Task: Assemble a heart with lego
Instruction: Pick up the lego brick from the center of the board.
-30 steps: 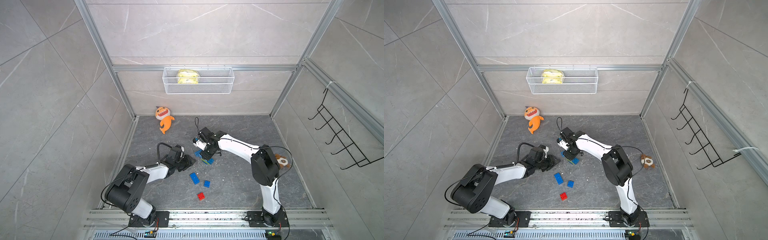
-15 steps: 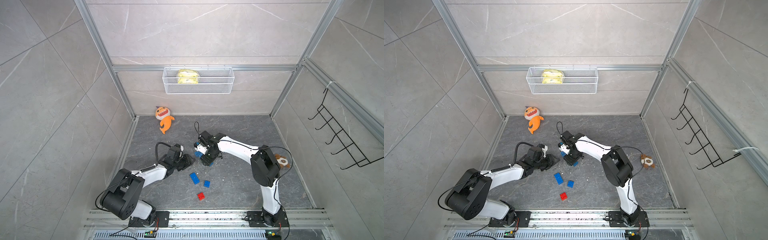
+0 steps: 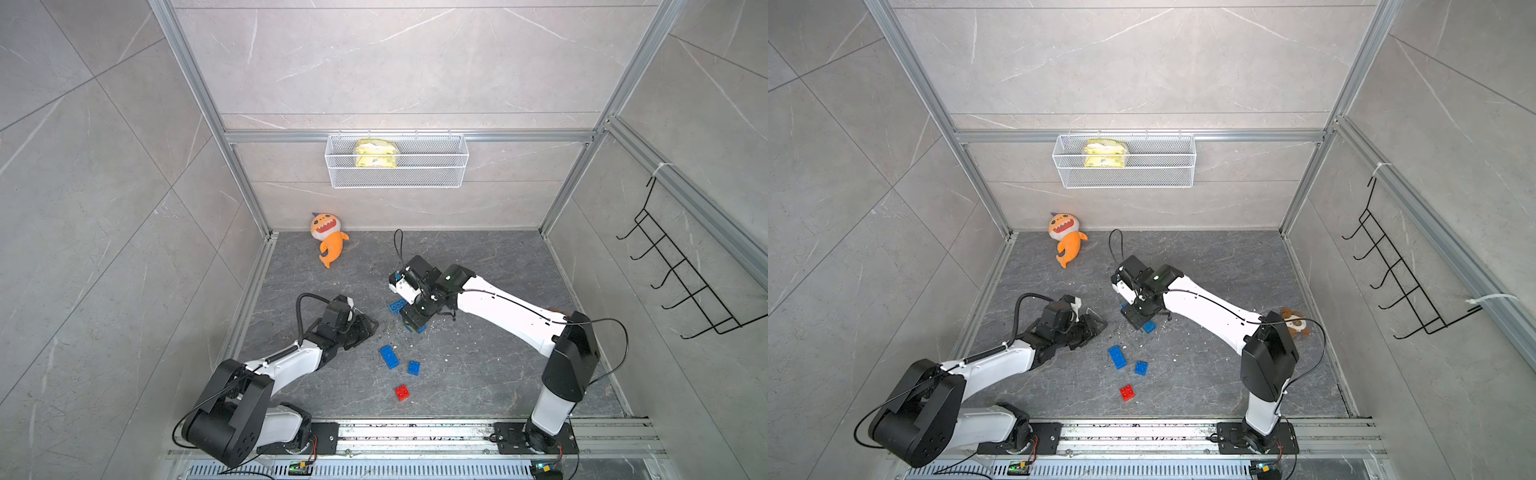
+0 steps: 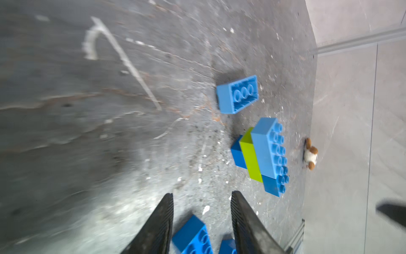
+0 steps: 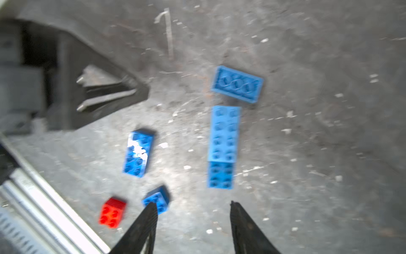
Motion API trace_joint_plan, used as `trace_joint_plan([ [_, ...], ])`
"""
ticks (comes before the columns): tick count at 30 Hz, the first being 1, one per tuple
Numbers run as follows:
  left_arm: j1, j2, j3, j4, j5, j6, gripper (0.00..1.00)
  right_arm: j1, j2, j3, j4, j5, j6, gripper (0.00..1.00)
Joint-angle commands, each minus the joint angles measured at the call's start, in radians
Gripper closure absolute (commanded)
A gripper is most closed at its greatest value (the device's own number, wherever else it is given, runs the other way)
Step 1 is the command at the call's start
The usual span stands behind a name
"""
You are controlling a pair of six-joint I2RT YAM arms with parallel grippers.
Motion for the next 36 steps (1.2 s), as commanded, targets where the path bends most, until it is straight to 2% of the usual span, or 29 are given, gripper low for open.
trace_joint_plan([
  [1, 0.04, -0.07, -0.047, 0.013, -0.039, -0.039, 0.53, 0.076, -0.004, -0.088, 0.058, -0.047, 0.159, 0.44],
  [6, 0.073, -0.136, -0.076, -0.022, -0.046, -0.038, 0.51, 0.152, 0.049, -0.142, 0.149, -0.013, 0.272, 0.44],
  [14, 0.075, -0.145, -0.072, -0.046, -0.027, -0.022, 0.51, 0.175, 0.177, -0.095, 0.178, 0.003, 0.323, 0.44],
  [17, 0.076, -0.153, -0.08, -0.041, -0.025, -0.024, 0.51, 0.179, 0.218, -0.071, 0.149, 0.038, 0.319, 0.44],
  [27, 0.077, -0.15, -0.093, -0.033, -0.016, -0.024, 0.5, 0.193, 0.273, -0.034, 0.169, 0.019, 0.322, 0.45],
  [36, 0.077, -0.168, -0.092, -0.053, -0.024, -0.017, 0.5, 0.193, 0.301, -0.027, 0.162, 0.022, 0.315, 0.54],
])
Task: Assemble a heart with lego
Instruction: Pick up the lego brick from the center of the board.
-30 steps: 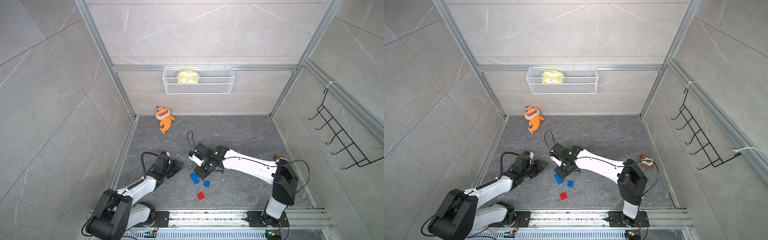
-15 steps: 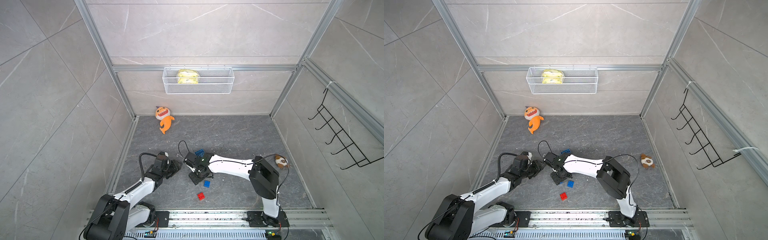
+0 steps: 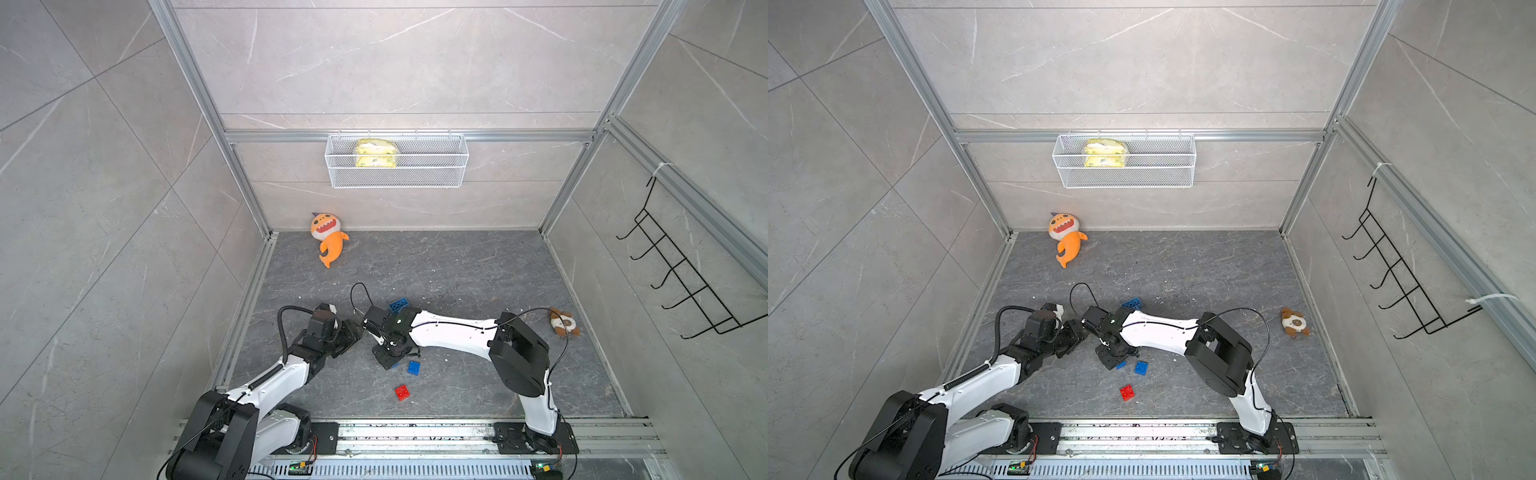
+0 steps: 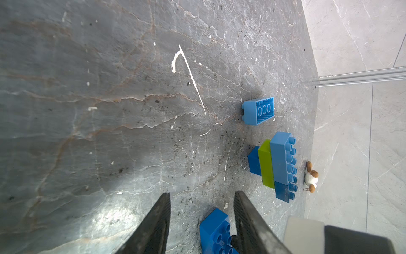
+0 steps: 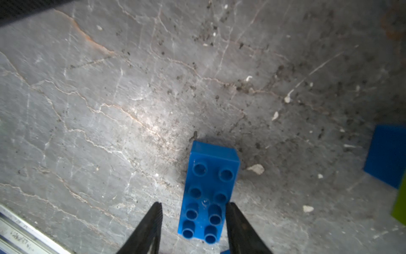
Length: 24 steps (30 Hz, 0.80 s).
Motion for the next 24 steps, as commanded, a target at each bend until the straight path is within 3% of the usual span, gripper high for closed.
trace_joint_plan([
  [1, 0.007, -0.019, -0.006, -0.005, 0.001, 0.009, 0.5, 0.005, 0.034, 0.018, -0.008, 0.009, 0.011, 0.55],
  [24, 0.006, -0.012, -0.009, 0.013, 0.017, 0.003, 0.5, 0.006, 0.061, 0.057, -0.032, 0.05, 0.007, 0.53],
])
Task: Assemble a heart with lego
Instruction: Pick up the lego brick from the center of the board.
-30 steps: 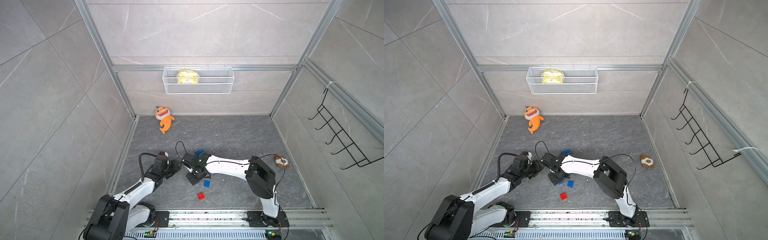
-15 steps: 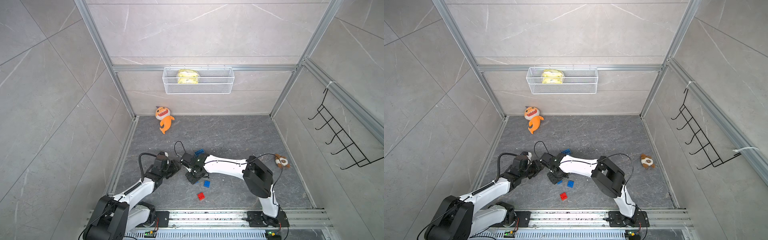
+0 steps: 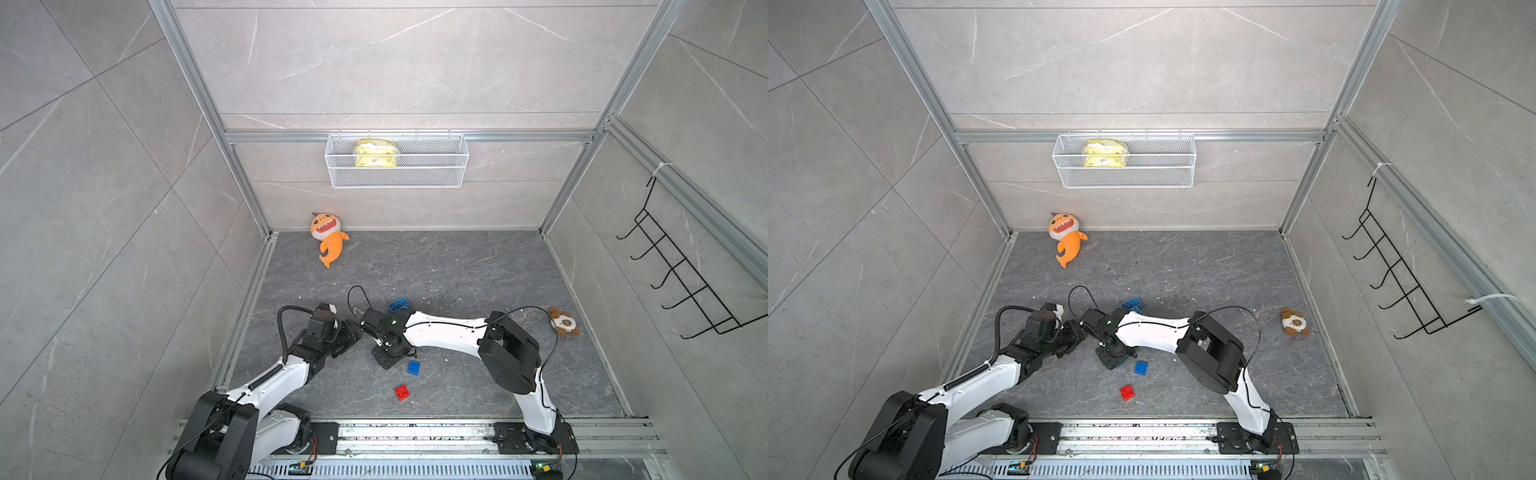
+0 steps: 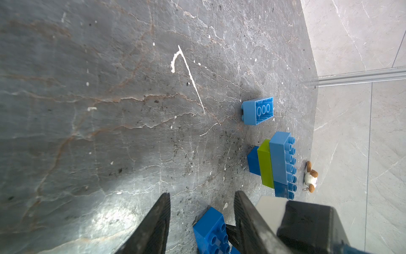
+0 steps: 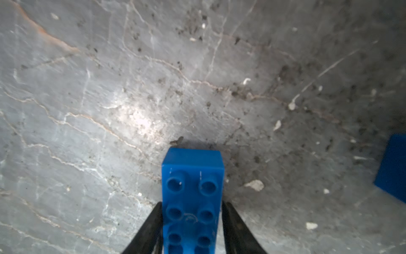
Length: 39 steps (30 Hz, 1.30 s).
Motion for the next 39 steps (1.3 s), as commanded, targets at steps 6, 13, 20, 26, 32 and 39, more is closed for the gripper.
trace_joint_plan([
  [6, 0.006, -0.01, -0.009, 0.015, 0.014, 0.002, 0.5, 0.006, 0.007, 0.042, -0.01, 0.021, 0.014, 0.51],
  [13, 0.007, -0.004, -0.008, 0.015, 0.019, 0.002, 0.5, 0.006, 0.019, 0.057, -0.012, 0.021, 0.009, 0.55],
  [20, 0.007, -0.003, -0.012, 0.02, 0.017, 0.001, 0.5, 0.006, 0.032, 0.053, -0.019, 0.014, 0.006, 0.58],
  [26, 0.007, -0.001, -0.007, 0.017, 0.017, 0.004, 0.5, 0.006, 0.037, 0.056, -0.021, 0.015, 0.006, 0.58],
  [32, 0.007, -0.001, -0.007, 0.018, 0.022, 0.003, 0.5, 0.006, 0.024, 0.055, -0.021, 0.016, 0.002, 0.67],
  [39, 0.007, 0.066, 0.032, 0.047, 0.083, 0.018, 0.46, -0.018, -0.108, 0.045, -0.061, 0.044, -0.034, 0.69],
])
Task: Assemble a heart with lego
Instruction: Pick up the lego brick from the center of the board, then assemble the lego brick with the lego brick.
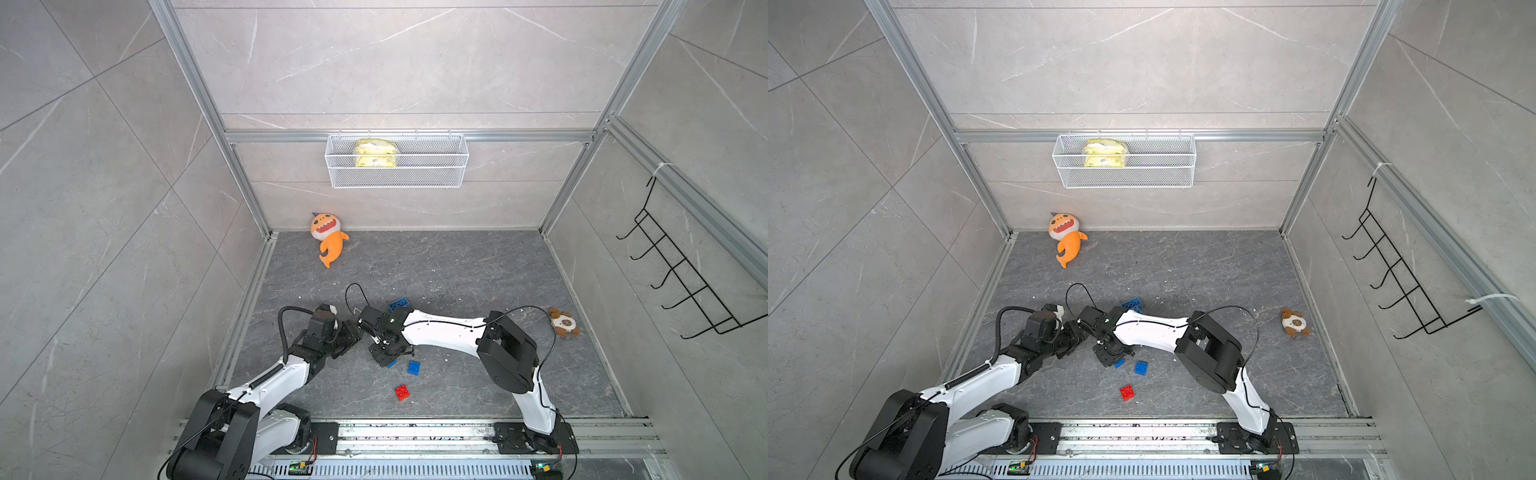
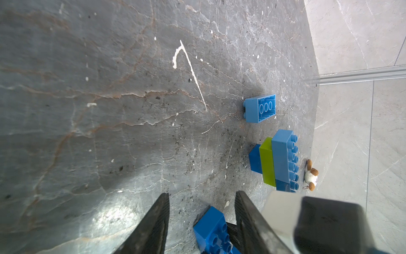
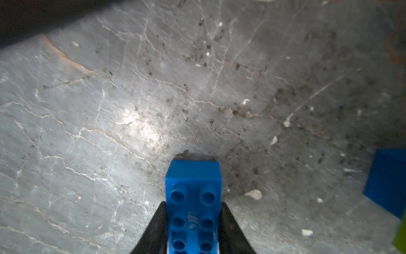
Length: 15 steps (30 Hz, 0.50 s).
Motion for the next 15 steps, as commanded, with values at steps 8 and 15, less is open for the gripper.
trace_joint_plan([
  [8, 0.007, 0.239, 0.204, 0.126, 0.235, 0.065, 0.4, -0.187, -0.347, -0.055, -0.127, -0.001, -0.096, 0.69],
  [15, 0.006, 0.475, 0.315, 0.385, 0.346, -0.03, 0.41, -0.296, -0.366, -0.081, -0.184, -0.044, -0.177, 0.68],
])
